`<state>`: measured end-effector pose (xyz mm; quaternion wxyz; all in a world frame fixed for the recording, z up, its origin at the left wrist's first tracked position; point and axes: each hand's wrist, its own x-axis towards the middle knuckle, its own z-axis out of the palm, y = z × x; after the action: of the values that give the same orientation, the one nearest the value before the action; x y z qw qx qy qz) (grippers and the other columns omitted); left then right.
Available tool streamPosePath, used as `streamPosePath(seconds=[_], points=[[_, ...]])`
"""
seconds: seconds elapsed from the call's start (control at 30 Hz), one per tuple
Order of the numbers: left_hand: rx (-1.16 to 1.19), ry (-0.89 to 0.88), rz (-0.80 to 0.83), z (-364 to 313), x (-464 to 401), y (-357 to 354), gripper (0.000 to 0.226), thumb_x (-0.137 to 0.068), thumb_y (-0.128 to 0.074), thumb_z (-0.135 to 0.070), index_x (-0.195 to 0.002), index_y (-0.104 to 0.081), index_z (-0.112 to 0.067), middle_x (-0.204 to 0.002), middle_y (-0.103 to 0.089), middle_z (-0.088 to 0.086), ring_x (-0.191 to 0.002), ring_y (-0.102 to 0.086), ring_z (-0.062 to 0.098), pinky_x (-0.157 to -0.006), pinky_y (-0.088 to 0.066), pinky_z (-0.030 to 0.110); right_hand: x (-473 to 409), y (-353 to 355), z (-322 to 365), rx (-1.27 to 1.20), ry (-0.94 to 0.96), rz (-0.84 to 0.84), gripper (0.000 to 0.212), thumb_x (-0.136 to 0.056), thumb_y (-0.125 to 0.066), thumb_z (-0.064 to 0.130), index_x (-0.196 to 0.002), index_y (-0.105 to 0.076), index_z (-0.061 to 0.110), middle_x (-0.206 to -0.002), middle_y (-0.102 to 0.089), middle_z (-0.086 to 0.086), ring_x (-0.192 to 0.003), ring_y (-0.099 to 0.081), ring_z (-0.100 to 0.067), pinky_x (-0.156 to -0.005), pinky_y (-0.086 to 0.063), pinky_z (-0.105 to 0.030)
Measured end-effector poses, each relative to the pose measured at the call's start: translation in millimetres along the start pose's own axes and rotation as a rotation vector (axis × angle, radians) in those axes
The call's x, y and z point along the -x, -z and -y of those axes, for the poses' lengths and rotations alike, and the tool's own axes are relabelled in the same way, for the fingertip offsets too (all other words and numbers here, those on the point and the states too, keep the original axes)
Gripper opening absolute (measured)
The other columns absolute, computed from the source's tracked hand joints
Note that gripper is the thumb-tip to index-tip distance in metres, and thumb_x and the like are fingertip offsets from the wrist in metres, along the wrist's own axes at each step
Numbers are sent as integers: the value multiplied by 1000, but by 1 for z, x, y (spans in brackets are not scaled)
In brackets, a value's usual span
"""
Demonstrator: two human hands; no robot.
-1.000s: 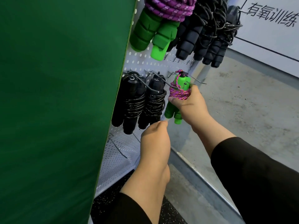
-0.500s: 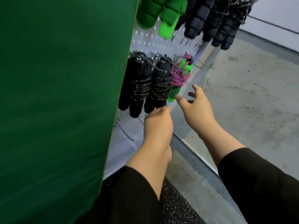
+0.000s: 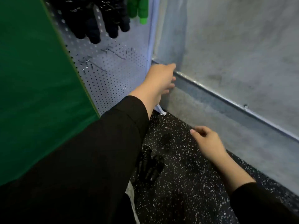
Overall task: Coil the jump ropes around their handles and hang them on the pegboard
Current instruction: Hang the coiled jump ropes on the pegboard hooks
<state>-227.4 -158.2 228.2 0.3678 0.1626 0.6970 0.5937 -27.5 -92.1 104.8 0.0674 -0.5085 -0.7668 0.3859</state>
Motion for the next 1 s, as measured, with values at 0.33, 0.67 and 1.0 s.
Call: streamPosePath(seconds=[0.33,0.67,1.0], points=[[-870,256,294,203,-34,-42,46,-106,-50,-31,-124,-63,10,-124,-67,25,-118,-63,35,-98,-49,36,-3,-81,-89,-54,-198,272,45,-103,-55,33,-142,-53,11,-136,-62,-9,-116,-60,-21,-90,-42,-24],[-1385,338,359,366,-18,-54,45,-96,-62,-47,-128,-58,-16,-127,-60,9,-118,-59,30,-95,-50,41,7,-151,-164,-59,-472,385,51,-107,-46,25,-154,-34,9,-150,-49,-14,-135,-50,-27,-103,-41,-31],[-1620,204,232,409,-10,-64,37,-100,-53,-23,-133,-36,-22,-119,-61,7,-112,-59,25,-84,-49,38,1,-163,-177,-235,-557,346,50,-105,-50,29,-151,-41,14,-147,-52,-8,-131,-52,-23,-106,-40,-31]])
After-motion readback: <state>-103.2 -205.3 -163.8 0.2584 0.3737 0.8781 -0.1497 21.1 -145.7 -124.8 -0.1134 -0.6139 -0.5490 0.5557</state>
